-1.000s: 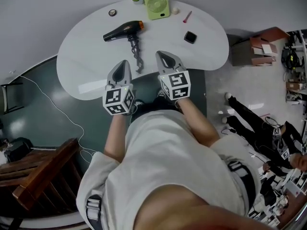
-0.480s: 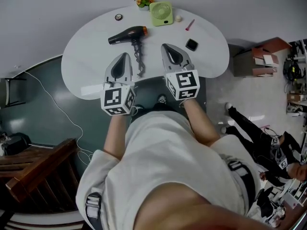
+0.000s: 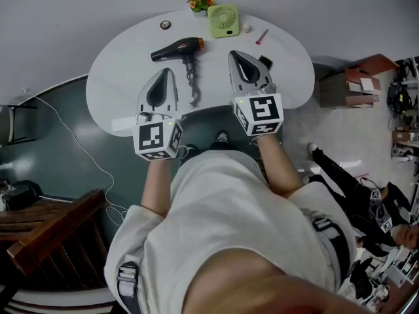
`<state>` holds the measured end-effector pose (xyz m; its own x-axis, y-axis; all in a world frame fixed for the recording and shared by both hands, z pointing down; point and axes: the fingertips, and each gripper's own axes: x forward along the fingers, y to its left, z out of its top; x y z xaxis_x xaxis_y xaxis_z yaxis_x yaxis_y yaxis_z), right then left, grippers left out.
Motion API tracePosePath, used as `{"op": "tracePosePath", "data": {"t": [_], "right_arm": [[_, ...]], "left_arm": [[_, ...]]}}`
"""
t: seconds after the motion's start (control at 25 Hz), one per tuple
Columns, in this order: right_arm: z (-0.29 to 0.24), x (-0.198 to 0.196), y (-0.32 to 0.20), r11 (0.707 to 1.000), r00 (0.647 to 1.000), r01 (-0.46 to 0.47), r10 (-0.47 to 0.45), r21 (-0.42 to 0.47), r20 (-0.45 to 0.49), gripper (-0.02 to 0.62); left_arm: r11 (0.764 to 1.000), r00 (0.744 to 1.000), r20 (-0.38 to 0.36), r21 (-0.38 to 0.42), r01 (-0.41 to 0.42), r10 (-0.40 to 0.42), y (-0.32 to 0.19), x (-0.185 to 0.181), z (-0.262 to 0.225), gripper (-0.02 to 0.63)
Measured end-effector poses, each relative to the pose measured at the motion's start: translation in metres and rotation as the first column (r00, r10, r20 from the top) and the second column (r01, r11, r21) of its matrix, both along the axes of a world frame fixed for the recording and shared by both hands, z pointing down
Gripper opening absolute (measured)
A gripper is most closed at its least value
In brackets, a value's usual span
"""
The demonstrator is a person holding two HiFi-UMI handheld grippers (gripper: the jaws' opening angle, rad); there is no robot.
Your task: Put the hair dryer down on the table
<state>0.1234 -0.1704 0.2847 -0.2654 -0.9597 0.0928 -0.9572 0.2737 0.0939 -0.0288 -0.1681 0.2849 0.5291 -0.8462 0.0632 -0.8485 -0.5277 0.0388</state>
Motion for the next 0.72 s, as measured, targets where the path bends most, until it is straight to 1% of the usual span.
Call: {"op": "tracePosePath", "data": {"t": [0.16, 0.32, 0.72], "right_arm": [[-0.013, 0.004, 0.001, 1.0, 1.0, -0.012, 0.013, 0.028, -0.025, 0.0], [-0.021, 0.004, 0.002, 0.999, 1.0, -0.015, 0.016, 0.045, -0.014, 0.0], [-0.019, 0.004, 0.01, 0.999, 1.0, -0.026, 0.025, 0.044, 0.004, 0.0]], "left_arm": [[1.0, 1.0, 0.005, 0.008, 0.008, -0.008, -0.001, -0.004, -0.005, 0.017], [1.0, 1.0, 0.0, 0.016, 0.002, -0.002, -0.001, -0.005, -0.009, 0.017], [1.0, 1.0, -0.005, 0.002, -0.012, 0.012, 0.003, -0.004, -0.005, 0.017]]}}
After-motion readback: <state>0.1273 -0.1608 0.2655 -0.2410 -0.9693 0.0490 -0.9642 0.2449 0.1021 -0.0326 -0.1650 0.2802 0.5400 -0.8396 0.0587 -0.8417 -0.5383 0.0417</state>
